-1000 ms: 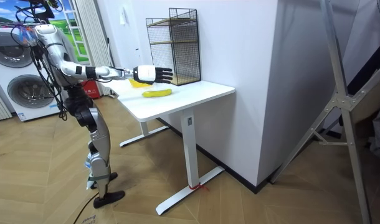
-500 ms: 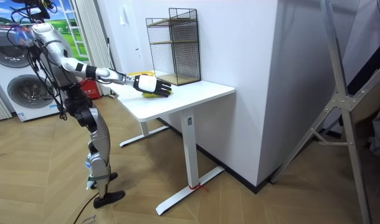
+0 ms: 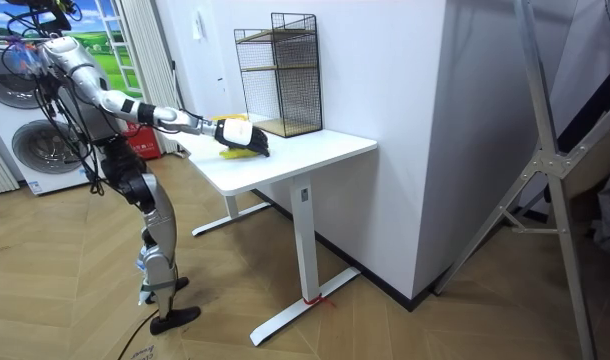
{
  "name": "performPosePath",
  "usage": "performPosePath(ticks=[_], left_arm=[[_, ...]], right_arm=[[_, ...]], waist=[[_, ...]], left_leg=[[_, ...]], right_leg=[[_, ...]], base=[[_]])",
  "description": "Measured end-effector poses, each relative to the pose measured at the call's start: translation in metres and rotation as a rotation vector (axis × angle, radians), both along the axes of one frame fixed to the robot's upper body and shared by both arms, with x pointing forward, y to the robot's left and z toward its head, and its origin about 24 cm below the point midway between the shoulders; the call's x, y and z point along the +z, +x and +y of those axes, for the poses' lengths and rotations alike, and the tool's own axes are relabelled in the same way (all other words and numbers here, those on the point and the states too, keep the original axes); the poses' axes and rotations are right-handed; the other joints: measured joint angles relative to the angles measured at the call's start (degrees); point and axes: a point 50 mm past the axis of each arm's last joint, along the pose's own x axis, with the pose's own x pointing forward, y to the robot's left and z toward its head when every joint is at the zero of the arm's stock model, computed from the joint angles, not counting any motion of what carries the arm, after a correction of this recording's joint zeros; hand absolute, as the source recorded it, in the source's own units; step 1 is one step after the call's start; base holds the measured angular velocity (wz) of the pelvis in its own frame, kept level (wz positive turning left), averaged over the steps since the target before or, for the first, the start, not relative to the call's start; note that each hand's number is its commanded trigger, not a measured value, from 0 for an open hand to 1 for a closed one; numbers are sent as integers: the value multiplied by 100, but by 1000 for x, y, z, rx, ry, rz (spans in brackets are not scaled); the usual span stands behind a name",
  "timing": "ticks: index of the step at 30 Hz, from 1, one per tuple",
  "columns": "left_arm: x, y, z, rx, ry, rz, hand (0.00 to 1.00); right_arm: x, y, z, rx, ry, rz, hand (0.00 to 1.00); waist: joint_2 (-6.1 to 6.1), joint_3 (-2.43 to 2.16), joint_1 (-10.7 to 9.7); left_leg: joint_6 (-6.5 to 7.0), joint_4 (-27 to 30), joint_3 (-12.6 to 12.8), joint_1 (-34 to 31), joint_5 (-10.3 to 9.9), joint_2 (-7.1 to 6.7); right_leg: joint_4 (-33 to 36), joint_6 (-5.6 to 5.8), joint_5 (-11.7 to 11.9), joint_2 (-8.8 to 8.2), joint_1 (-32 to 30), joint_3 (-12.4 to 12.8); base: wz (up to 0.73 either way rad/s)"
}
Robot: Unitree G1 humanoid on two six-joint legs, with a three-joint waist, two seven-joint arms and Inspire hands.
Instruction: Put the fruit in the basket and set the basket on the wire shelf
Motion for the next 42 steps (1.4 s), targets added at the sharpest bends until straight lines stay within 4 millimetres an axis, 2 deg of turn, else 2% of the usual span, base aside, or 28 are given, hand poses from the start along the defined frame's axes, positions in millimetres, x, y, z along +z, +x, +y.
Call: performPosePath(ticks=[10, 20, 24, 26, 28, 31, 33, 34, 35, 38, 42], left_arm=[[0, 6, 1, -5, 3, -13, 0], [-2, 7, 0, -2, -5, -4, 0], [-3, 9, -1, 2, -9, -3, 0], [-4, 7, -3, -1, -10, 6, 0], [-4, 9, -4, -14, -4, -2, 0], [-4, 12, -6, -35, -6, -9, 0], [-4, 17, -7, -42, -7, -27, 0], [-4, 20, -7, -47, -8, -32, 0], [-4, 20, -8, -51, -10, -33, 0], [-4, 15, -8, -50, -6, -28, 0], [-6, 7, -12, -42, -17, -12, 0]], right_arm=[[6, 1, -6, 35, -127, 17, 100], [8, 0, -7, 15, -134, 8, 100], [12, 4, -1, 30, -123, -8, 100], [15, 9, 8, 58, -104, -26, 100], [17, 11, 15, 74, -81, -48, 100], [30, 21, 38, 128, -15, -152, 100], [46, 29, 49, 152, 20, -245, 100], [60, 34, 55, 177, 15, -307, 100], [73, 38, 61, 201, 12, -367, 100], [93, 42, 68, 225, 40, -465, 100], [108, 44, 74, 228, 99, -543, 100]], waist=[[-28, -13, 2], [-17, -24, 16], [35, -37, 17], [86, -33, 80], [87, -29, 52], [149, 10, 5], [169, 7, -4], [218, 35, 1], [252, 34, -1], [244, 26, -12], [192, 28, -15]], left_leg=[[-12, -62, 7, 21, -6, 9], [-32, -89, 17, 12, -20, 33], [-31, -110, 104, 37, -19, 39], [-32, -170, 196, 126, -12, 56], [-31, -170, 190, 124, -12, 49], [-24, -187, 200, 88, -13, 43], [-15, -182, 202, 7, -5, 38], [-11, -180, 203, -12, 0, 34], [-9, -189, 203, -14, 1, 30], [-9, -200, 197, -5, 9, 30], [-9, -190, 194, 16, 9, 31]], right_leg=[[-66, -3, 1, 22, 19, -21], [-38, -6, 3, 42, -41, 13], [-23, -10, 6, 45, -68, 135], [43, -10, 6, 58, -61, 246], [51, -10, 6, 49, -76, 240], [71, -9, 7, 43, -161, 261], [84, -11, 10, 44, -212, 294], [92, -13, 14, 43, -233, 300], [89, -13, 14, 40, -236, 294], [64, -13, 13, 38, -220, 244], [57, -12, 13, 39, -187, 254]], base=[[0], [-2], [-13], [-28], [-8], [-4], [-4], [0], [0], [6], [1]])
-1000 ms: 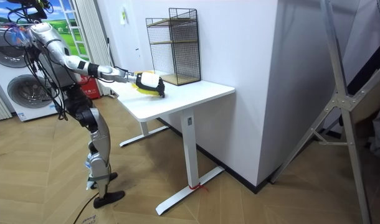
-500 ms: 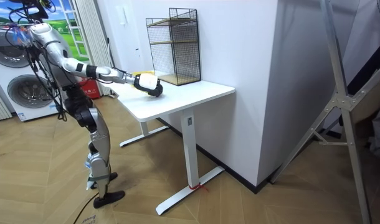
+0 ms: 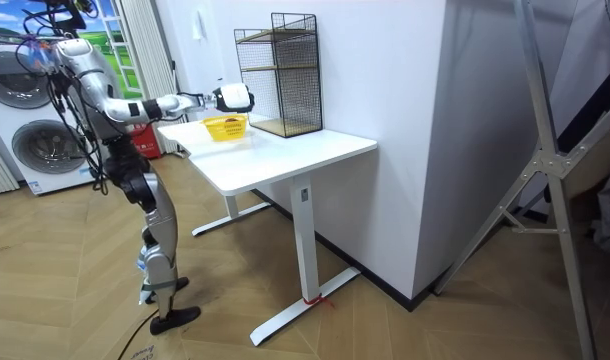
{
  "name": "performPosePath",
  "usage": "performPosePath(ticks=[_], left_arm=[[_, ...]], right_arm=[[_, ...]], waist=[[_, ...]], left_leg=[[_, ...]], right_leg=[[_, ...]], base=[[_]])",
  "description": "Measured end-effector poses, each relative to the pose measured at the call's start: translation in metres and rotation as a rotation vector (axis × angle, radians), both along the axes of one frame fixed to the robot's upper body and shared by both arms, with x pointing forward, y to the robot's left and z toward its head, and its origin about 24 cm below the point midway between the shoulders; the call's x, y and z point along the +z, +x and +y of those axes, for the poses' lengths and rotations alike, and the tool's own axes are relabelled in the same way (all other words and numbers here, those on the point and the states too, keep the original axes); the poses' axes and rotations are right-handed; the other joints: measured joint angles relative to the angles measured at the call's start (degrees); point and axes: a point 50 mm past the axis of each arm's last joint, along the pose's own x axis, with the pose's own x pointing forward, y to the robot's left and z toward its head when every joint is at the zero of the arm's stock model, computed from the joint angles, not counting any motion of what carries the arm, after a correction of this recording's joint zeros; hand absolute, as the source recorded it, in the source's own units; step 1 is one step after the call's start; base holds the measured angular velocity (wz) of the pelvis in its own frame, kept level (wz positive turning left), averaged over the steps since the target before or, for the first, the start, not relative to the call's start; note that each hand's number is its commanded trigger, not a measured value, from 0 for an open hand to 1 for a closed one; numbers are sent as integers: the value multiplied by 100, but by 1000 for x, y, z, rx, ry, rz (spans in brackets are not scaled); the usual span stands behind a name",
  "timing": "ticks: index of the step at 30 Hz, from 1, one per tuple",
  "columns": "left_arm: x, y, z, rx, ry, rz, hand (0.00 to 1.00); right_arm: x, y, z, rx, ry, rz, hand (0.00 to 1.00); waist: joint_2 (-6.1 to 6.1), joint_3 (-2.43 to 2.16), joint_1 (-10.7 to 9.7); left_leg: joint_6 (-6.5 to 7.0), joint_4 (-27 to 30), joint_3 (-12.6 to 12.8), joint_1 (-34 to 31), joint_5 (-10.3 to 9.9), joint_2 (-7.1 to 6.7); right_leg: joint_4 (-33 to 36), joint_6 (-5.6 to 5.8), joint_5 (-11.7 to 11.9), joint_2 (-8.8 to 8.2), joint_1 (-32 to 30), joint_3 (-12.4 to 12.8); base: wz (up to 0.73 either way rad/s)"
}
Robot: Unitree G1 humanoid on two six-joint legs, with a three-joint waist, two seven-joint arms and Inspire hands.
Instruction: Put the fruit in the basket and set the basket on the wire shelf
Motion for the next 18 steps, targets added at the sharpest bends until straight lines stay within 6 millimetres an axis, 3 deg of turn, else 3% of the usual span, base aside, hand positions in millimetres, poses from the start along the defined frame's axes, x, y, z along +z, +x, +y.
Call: performPosePath(ticks=[10, 15, 18], left_arm=[[-1, -1, -2, 16, -2, -11, 0], [0, 3, -1, 10, 2, -21, 0], [0, 5, -1, 10, -4, -25, 0]], right_arm=[[42, 0, 13, 51, -34, -183, 100], [52, -2, 20, 72, -136, -219, 100], [53, -2, 34, 140, -164, -219, 100]], waist=[[-13, -1, -8], [10, -7, 16], [2, -7, 29]], left_leg=[[-3, -59, -19, -67, 2, 1], [-2, -51, 13, -77, 4, 1], [-3, -71, 46, -72, 5, 9]], right_leg=[[3, 0, 0, 1, -85, -1], [9, 0, 0, 4, -98, 22], [4, 0, 0, 10, -110, 37]], base=[[-1], [0], [-1]])
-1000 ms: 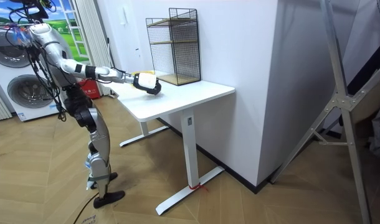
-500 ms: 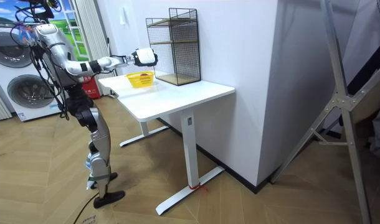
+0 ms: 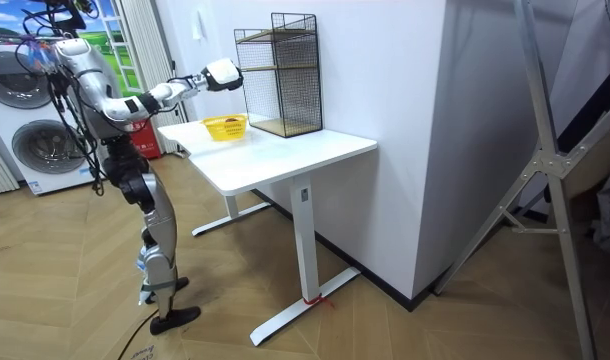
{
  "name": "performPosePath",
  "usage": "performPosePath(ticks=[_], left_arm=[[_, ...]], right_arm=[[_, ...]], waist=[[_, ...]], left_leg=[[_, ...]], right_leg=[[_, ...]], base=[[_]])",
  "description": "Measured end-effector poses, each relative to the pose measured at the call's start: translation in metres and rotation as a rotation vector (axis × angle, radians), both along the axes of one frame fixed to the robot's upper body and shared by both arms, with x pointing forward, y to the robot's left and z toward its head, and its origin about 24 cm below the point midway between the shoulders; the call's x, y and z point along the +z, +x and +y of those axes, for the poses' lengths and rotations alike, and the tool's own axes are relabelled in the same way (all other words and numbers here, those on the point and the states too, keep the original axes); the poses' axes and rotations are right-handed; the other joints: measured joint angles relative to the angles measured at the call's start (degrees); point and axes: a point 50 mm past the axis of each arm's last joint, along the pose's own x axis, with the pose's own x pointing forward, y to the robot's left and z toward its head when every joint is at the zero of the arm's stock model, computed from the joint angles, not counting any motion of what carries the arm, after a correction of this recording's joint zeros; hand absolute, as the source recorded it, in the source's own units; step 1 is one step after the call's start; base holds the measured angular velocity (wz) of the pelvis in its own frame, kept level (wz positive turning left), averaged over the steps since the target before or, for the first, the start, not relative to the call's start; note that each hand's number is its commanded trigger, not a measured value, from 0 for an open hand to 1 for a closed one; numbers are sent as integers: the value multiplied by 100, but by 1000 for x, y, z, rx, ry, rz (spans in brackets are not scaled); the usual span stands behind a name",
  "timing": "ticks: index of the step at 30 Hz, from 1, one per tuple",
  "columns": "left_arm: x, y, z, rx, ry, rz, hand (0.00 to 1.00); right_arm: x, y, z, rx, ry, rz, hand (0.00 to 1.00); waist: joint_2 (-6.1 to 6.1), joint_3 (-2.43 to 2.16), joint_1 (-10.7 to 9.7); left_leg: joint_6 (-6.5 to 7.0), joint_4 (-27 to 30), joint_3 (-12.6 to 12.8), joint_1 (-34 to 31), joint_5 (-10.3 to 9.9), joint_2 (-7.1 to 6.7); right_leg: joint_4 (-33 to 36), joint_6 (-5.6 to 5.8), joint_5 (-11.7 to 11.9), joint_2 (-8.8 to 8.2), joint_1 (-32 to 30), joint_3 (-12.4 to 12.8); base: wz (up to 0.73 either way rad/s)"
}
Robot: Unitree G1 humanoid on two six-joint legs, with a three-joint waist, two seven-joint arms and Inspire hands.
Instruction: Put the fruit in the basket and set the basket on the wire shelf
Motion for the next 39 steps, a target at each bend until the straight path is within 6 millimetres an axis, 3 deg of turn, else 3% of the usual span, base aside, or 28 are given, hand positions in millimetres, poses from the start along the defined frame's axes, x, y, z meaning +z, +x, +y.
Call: performPosePath(ticks=[4, 10, 16, 19, 20, 22, 39], left_arm=[[0, 3, 0, -1, -4, -7, 0], [0, 7, -1, -21, -3, -9, 0], [0, 15, -4, -34, -12, -21, 0], [0, 18, -4, -36, -12, -29, 0], [0, 18, -4, -36, -12, -28, 0], [0, 18, -4, -35, -10, -25, 0], [2, 24, -5, -56, -8, -50, 0]], right_arm=[[-8, 0, 18, 108, -17, 63, 100], [-13, 0, 27, 192, -36, 115, 100], [-27, 3, 39, 241, -53, 190, 100], [-27, 3, 40, 252, -67, 198, 100], [-27, 3, 40, 252, -71, 199, 91], [-28, 3, 40, 248, -87, 201, 0], [-34, 1, 48, 260, -173, 222, 0]], waist=[[-51, 13, 70], [-101, 32, 260], [-31, 93, 376], [-10, 88, 441], [3, 72, 448], [20, 62, 450], [-50, 39, 463]], left_leg=[[0, 1, -30, -1, 0, -2], [0, 5, -67, -14, 0, -8], [1, 33, -67, -38, -1, -12], [0, 2, -72, -95, 0, -8], [0, 4, -63, -118, 1, -9], [1, 26, -63, -118, 3, -10], [11, 56, -56, -131, 8, -20]], right_leg=[[-6, 0, 0, -1, 2, -5], [-13, 0, 0, -6, 10, -40], [-11, 1, 0, -15, -10, -62], [-7, 1, 0, -10, -68, -70], [-7, 1, 0, -11, -89, -78], [-10, 1, 0, -16, -93, -112], [-4, 3, 1, -43, -86, -176]], base=[[0], [4], [0], [0], [0], [0], [0]])
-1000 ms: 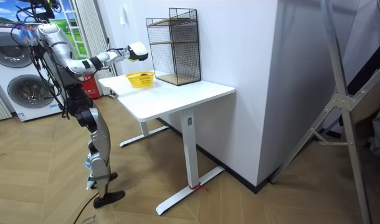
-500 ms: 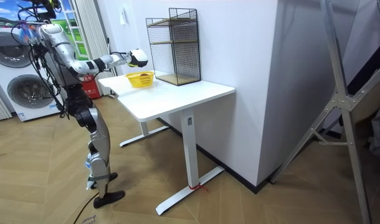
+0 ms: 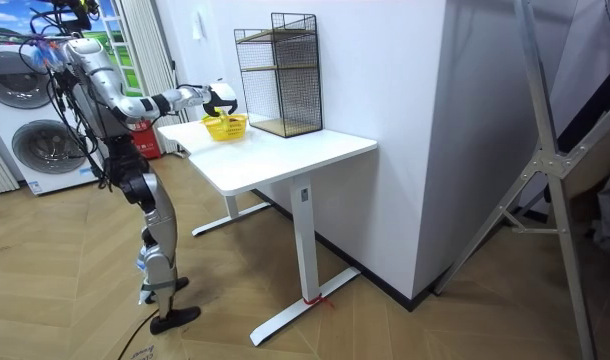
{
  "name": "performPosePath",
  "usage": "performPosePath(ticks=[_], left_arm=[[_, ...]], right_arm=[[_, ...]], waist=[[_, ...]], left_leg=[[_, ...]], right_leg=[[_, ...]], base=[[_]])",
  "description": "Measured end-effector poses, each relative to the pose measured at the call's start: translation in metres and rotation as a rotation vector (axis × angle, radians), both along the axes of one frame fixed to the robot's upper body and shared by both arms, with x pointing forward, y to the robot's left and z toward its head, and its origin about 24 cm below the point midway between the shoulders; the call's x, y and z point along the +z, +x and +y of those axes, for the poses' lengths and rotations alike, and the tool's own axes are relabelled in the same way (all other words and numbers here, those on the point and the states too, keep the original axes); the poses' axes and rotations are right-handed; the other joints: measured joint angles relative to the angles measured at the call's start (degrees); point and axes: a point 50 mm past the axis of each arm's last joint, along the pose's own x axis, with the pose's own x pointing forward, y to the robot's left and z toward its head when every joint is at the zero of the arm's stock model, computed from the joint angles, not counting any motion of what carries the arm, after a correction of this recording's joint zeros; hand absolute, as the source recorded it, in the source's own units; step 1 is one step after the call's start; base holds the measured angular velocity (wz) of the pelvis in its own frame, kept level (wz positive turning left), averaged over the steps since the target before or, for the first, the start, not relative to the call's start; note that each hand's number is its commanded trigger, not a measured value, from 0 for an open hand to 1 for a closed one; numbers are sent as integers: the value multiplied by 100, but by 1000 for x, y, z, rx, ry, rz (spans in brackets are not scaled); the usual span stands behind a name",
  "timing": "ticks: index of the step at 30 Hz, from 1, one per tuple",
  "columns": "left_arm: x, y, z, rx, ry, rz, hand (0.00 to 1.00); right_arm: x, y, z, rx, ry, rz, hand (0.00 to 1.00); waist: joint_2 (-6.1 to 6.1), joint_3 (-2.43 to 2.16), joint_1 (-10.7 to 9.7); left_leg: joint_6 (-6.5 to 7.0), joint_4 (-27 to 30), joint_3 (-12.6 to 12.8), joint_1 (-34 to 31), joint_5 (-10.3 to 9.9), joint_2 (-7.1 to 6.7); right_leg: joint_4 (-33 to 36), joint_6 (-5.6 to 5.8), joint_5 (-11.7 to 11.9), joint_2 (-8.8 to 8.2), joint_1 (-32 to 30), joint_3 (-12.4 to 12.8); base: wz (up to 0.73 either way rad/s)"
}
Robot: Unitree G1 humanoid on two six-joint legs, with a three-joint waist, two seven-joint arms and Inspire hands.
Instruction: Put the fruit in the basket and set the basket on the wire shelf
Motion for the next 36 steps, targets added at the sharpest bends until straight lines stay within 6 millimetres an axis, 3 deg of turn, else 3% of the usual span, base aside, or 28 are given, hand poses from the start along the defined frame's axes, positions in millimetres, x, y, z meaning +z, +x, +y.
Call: performPosePath(ticks=[13, 31, 36], left_arm=[[0, 1, -1, -6, -3, -8, 0], [0, 2, -3, -20, -5, -5, 0], [0, 2, -3, -24, -7, -7, 0]], right_arm=[[-9, 1, -1, -14, -47, 30, 0], [-11, 0, 4, 4, -51, 35, 0], [-12, 0, 6, 15, 23, 52, 0]], waist=[[3, 43, 4], [24, 11, 3], [12, 9, -2]], left_leg=[[2, -2, 8, -28, 0, -1], [6, 18, 8, -13, 4, -3], [6, 1, -2, 15, 4, -3]], right_leg=[[7, 2, 1, -8, 7, -41], [3, 2, 1, -14, 30, -79], [2, 2, 1, -14, 68, -91]], base=[[0], [0], [0]])
